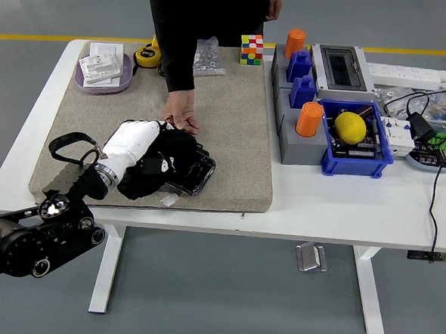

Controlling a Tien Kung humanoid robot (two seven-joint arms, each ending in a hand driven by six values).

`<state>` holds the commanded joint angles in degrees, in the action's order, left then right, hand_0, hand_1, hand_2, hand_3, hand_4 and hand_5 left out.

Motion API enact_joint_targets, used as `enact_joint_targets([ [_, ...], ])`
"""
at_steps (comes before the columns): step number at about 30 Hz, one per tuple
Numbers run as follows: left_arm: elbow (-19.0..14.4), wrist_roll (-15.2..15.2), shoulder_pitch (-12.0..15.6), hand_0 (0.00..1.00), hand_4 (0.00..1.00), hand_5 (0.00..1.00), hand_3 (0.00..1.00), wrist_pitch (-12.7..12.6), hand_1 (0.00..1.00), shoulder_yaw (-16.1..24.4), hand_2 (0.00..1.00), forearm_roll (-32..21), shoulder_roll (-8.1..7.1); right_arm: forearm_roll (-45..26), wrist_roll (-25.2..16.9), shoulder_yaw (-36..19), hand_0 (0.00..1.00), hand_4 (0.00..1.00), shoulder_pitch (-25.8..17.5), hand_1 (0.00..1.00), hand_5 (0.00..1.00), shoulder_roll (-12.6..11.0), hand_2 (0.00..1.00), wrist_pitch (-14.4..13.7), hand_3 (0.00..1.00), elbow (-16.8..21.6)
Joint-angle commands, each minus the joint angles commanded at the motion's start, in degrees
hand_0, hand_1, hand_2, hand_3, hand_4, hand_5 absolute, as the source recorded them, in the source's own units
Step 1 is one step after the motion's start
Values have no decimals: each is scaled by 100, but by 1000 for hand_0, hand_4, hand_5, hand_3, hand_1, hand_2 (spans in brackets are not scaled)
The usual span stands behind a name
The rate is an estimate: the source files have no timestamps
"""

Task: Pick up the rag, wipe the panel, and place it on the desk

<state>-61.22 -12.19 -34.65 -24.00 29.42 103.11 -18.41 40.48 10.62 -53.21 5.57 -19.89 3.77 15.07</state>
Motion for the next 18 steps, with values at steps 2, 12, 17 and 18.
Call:
enact_joint_targets([
  [2,23,-8,-21,248,2,2,286,4,371,5,468,-17,-40,-1,0,5,716,980,2,593,528,0,660,1,576,1],
  [12,235,5,-15,248,2,2,287,-38,368,238,468,69,-170,2,-8,-16,716,981,-12,592,527,10,660,-1,577,-1],
  [17,371,10,0,242,2,2,286,-55,367,303,468,63,-224,6,-8,-26,717,981,-13,592,527,10,660,-1,577,-1],
  [18,395,12,1,242,2,2,286,-60,367,315,468,79,-232,3,-7,-22,717,981,-13,592,527,8,660,0,577,-2],
])
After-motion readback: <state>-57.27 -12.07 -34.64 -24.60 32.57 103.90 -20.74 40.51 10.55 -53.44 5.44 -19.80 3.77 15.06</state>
